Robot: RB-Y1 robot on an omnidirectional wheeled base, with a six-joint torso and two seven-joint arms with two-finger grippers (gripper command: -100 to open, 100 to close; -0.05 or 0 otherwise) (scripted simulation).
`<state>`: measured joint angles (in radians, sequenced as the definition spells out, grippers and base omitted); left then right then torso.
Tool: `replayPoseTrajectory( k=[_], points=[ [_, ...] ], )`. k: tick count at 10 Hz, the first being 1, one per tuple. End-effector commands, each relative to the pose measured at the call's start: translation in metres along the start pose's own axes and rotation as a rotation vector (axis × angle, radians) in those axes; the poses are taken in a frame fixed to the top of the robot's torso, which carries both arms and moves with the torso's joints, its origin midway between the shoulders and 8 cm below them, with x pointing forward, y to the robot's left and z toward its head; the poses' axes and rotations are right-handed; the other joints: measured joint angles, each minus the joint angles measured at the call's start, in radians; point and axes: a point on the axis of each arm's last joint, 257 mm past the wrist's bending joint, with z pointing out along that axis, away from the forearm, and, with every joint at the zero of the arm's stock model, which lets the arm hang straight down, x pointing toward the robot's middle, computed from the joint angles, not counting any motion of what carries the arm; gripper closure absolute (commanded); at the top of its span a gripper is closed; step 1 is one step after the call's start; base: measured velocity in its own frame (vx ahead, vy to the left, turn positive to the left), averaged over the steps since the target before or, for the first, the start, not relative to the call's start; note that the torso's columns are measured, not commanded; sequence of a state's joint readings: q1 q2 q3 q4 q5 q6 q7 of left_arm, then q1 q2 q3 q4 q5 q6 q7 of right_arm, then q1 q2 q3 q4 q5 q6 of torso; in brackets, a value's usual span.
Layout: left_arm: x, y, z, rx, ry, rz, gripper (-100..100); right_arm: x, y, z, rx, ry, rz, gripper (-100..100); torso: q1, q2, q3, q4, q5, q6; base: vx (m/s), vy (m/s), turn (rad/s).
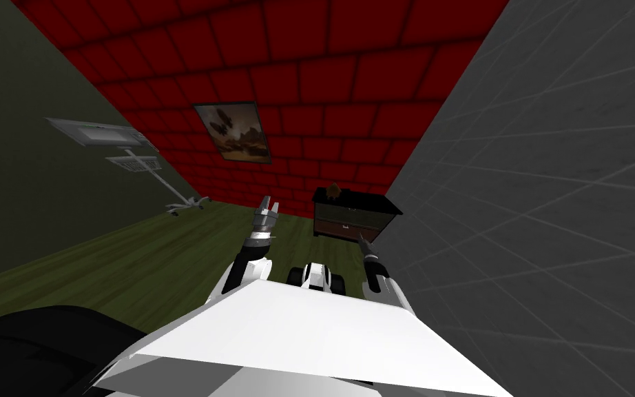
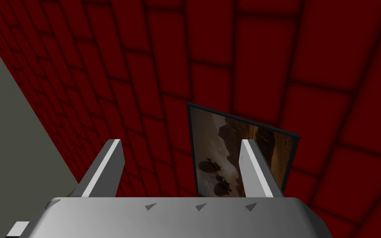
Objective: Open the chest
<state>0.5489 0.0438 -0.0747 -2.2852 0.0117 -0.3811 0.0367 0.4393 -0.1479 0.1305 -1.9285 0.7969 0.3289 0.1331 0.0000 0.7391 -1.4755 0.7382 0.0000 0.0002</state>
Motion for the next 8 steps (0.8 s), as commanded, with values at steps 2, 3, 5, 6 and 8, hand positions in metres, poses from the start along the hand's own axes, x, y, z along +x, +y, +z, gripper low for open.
replayPoseTrajectory(
  k=[2, 3, 5, 6, 8],
  points=[
    [0.0, 0.0, 0.0, 0.0, 0.0, 0.0, 0, 0.03, -0.036, 0.003, 0.124, 0.047, -0.12, -100, 0.0, -0.002, -0.001, 0.0, 0.0, 0.0, 0.072, -0.003, 0.073],
    [0.0, 0.0, 0.0, 0.0, 0.0, 0.0, 0, 0.031, -0.045, 0.002, 0.151, 0.043, -0.167, -100, 0.0, -0.003, -0.001, -0.001, 0.0, 0.0, 0.07, 0.004, 0.07],
    [0.0, 0.0, 0.0, 0.0, 0.0, 0.0, 0, 0.043, -0.064, 0.001, 0.212, 0.064, -0.224, -100, 0.0, 0.001, 0.0, 0.0, 0.0, 0.0, 0.048, 0.0, 0.057],
    [0.0, 0.0, 0.0, 0.0, 0.0, 0.0, 0, 0.04, -0.072, -0.001, 0.241, 0.054, -0.263, -100, 0.0, -0.001, 0.0, 0.0, 0.0, -0.001, 0.064, -0.003, 0.062],
    [0.0, 0.0, 0.0, 0.0, 0.0, 0.0, 0, 0.052, -0.089, -0.003, 0.292, 0.072, -0.33, -100, 0.0, 0.0, 0.0, 0.0, 0.0, 0.0, 0.047, -0.008, 0.051]
  ],
)
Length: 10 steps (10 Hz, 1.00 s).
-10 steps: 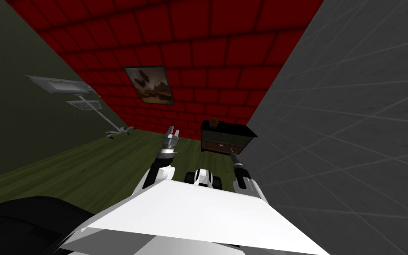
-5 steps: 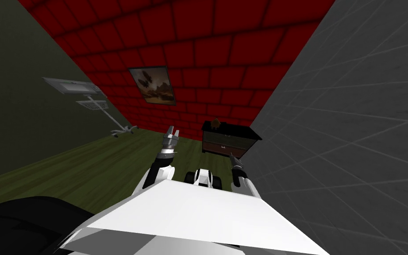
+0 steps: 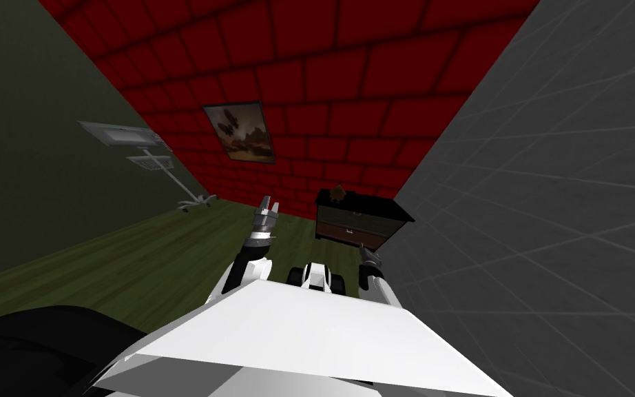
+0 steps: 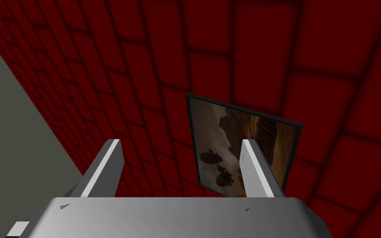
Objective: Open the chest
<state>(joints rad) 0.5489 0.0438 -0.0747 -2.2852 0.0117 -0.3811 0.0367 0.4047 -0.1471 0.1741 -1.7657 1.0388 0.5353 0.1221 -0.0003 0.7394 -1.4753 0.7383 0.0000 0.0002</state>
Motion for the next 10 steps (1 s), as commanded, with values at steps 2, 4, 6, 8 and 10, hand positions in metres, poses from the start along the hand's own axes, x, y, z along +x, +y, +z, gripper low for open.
replayPoseTrajectory(
  k=[2, 4, 6, 8, 10],
  points=[
    [0.0, 0.0, 0.0, 0.0, 0.0, 0.0, 0, 0.012, -0.024, 0.001, 0.086, 0.007, -0.097, -100, 0.0, -0.002, -0.001, -0.001, 0.0, 0.0, 0.047, -0.005, 0.036],
    [0.0, 0.0, 0.0, 0.0, 0.0, 0.0, 0, 0.023, -0.043, 0.001, 0.156, 0.01, -0.184, -100, 0.001, -0.002, -0.001, 0.0, 0.0, -0.001, 0.065, -0.004, 0.096],
    [0.0, 0.0, 0.0, 0.0, 0.0, 0.0, 0, 0.033, -0.059, 0.0, 0.213, 0.015, -0.263, -100, 0.0, -0.003, -0.002, -0.001, 0.0, 0.0, 0.08, -0.017, 0.079],
    [0.0, 0.0, 0.0, 0.0, 0.0, 0.0, 0, 0.037, -0.07, -0.002, 0.258, 0.008, -0.332, -100, 0.001, 0.001, 0.0, 0.0, 0.0, 0.0, 0.045, -0.002, 0.059],
    [0.0, 0.0, 0.0, 0.0, 0.0, 0.0, 0, 0.044, -0.084, -0.005, 0.308, 0.003, -0.422, -100, 0.0, -0.002, -0.001, 0.0, 0.0, 0.0, 0.071, -0.009, 0.098]
  ],
)
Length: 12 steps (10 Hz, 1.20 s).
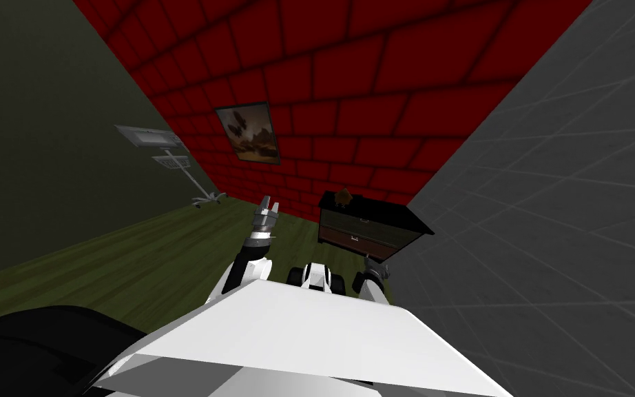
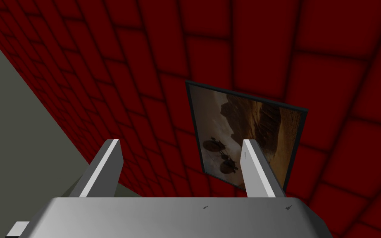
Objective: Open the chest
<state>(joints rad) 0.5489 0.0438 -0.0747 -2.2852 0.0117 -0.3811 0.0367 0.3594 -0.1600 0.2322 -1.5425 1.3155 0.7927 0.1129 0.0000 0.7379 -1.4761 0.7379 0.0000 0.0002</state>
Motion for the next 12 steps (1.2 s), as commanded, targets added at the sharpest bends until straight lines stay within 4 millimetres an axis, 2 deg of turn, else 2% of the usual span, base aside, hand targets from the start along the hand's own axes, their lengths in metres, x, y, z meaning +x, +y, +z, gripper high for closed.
replayPoseTrajectory(
  k=[1, 2, 3, 5, 12],
  points=[
    [0.0, 0.0, 0.0, 0.0, 0.0, 0.0, 0, 0.009, -0.02, -0.001, 0.077, -0.018, -0.109, -100, 0.0, -0.001, -0.001, 0.0, 0.0, 0.0, 0.081, -0.019, 0.053],
    [0.0, 0.0, 0.0, 0.0, 0.0, 0.0, 0, 0.006, -0.02, -0.001, 0.078, -0.03, -0.119, -100, -0.001, -0.001, -0.001, 0.0, 0.0, 0.0, 0.044, -0.012, -0.016],
    [0.0, 0.0, 0.0, 0.0, 0.0, 0.0, 0, 0.014, -0.028, -0.001, 0.115, -0.035, -0.182, -100, 0.0, 0.001, 0.001, 0.0, 0.0, 0.0, 0.071, -0.017, 0.114],
    [0.0, 0.0, 0.0, 0.0, 0.0, 0.0, 0, 0.015, -0.037, -0.003, 0.156, -0.062, -0.258, -100, 0.0, 0.0, 0.0, 0.0, 0.0, 0.0, 0.078, -0.02, 0.104],
    [0.0, 0.0, 0.0, 0.0, 0.0, 0.0, 0, 0.014, -0.062, -0.012, 0.272, -0.171, -0.511, -100, 0.0, -0.001, -0.001, 0.0, 0.0, 0.0, 0.069, -0.02, 0.067]
  ],
)
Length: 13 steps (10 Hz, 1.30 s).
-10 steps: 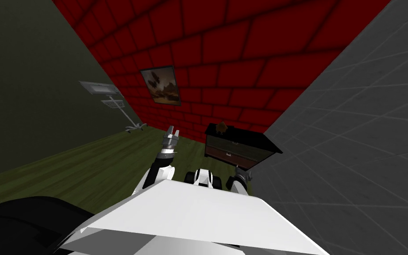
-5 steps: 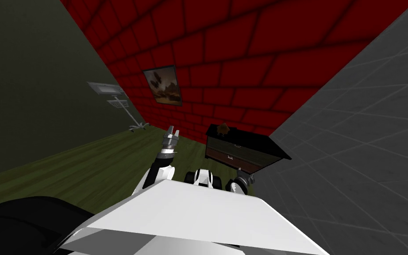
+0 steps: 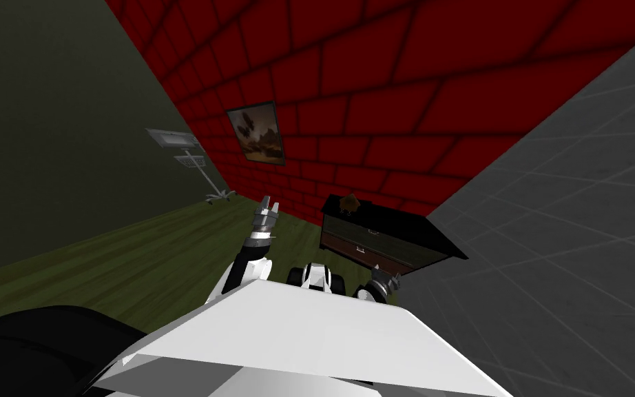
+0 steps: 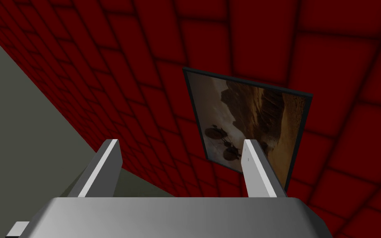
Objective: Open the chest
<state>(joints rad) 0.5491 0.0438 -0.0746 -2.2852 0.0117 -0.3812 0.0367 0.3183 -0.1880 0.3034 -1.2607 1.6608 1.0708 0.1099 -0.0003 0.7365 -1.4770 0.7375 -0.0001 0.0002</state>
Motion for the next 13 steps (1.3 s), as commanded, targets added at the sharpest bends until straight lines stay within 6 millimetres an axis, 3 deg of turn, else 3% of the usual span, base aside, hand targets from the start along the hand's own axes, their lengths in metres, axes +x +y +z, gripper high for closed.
replayPoseTrajectory(
  k=[1, 6, 13],
  points=[
    [0.0, 0.0, 0.0, 0.0, 0.0, 0.0, 0, 0.002, -0.009, -0.003, 0.042, -0.052, -0.102, -100, 0.0, 0.001, 0.001, 0.0, 0.0, 0.0, 0.071, -0.02, 0.061],
    [0.0, 0.0, 0.0, 0.0, 0.0, 0.0, 0, -0.001, -0.024, -0.01, 0.119, -0.178, -0.29, -100, 0.0, 0.002, 0.002, 0.001, 0.0, 0.0, 0.072, -0.025, 0.076],
    [0.0, 0.0, 0.0, 0.0, 0.0, 0.0, 0, -0.001, -0.028, -0.021, 0.152, -0.323, -0.485, -100, 0.0, 0.001, 0.001, 0.0, 0.0, 0.0, 0.067, -0.028, 0.066]
  ],
)
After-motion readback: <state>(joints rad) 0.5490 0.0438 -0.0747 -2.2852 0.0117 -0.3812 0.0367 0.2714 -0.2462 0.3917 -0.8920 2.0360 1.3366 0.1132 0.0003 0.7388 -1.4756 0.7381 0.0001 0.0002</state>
